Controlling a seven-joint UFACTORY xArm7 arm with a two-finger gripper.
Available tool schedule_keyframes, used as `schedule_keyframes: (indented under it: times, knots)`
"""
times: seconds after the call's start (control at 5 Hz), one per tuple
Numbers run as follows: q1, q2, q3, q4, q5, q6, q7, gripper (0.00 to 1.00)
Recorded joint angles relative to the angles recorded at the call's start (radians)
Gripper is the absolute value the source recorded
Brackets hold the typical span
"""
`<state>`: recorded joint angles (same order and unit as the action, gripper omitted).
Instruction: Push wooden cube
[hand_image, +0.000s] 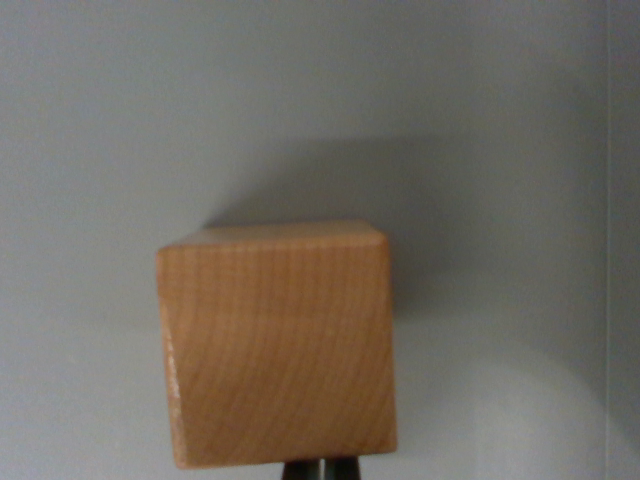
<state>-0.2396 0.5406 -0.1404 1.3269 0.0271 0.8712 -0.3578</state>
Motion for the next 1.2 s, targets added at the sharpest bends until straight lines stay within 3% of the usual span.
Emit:
schedule_keyframes:
  times: [0.2,0.4,0.6,0.8,1.0,1.2]
  knots:
    - [0.001,0.027,0.003,0.045,0.0017,0.019,0.005,1.0]
    - [0.001,0.027,0.003,0.045,0.0017,0.019,0.005,1.0]
    - [0.002,0.053,0.006,0.09,0.0034,0.037,0.009,1.0]
    - [0.002,0.053,0.006,0.09,0.0034,0.037,0.009,1.0]
    - [0.0031,0.081,0.009,0.138,0.0052,0.057,0.014,1.0]
    - [0.0031,0.081,0.009,0.138,0.0052,0.057,0.014,1.0]
